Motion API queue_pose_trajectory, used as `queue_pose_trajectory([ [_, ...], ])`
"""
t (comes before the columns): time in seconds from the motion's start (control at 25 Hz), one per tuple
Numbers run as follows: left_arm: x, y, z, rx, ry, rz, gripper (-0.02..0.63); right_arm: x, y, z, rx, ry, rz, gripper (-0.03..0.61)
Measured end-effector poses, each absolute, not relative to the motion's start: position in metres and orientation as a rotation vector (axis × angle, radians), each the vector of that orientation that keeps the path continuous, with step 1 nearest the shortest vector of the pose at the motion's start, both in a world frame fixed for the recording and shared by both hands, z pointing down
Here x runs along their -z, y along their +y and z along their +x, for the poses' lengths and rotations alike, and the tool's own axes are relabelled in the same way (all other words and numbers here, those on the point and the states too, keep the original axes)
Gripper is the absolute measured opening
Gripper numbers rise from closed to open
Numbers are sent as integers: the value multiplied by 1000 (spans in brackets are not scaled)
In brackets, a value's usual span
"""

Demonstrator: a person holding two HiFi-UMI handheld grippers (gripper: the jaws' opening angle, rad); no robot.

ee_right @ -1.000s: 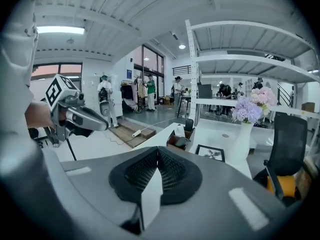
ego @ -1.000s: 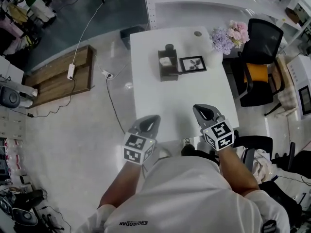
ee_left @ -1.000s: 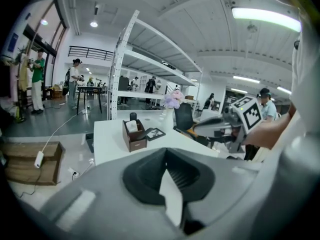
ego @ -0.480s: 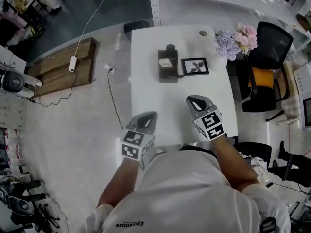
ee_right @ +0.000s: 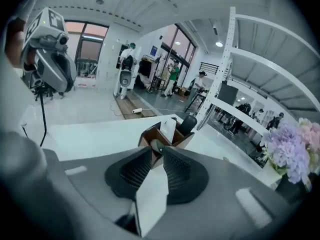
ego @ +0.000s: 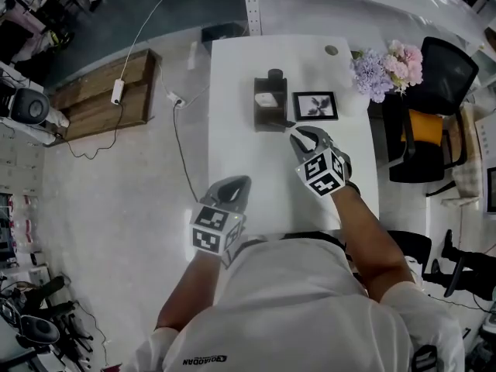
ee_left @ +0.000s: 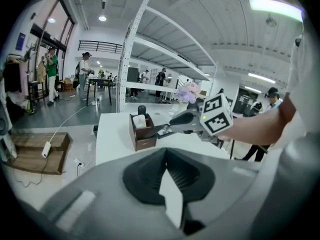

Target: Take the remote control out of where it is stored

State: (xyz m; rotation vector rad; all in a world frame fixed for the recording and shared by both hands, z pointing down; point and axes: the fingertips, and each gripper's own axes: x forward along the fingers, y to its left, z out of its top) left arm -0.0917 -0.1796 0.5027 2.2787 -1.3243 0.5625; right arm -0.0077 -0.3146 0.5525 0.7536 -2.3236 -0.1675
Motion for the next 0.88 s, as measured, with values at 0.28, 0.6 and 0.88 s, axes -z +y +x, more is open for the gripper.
queue_pose_trajectory([
  [0.28, -509, -180, -94, -565, -1319, 2246, 3, -570, -333, -26, 325, -2228, 629, 113],
  [0.6, -512, -178, -98, -555, -1335, 2226, 3, -583, -342, -37, 503, -2105, 536, 109],
  [0.88, -510, -174, -103, -550, -1344, 2229, 3, -576, -339, -41, 492, -2122, 534, 83],
])
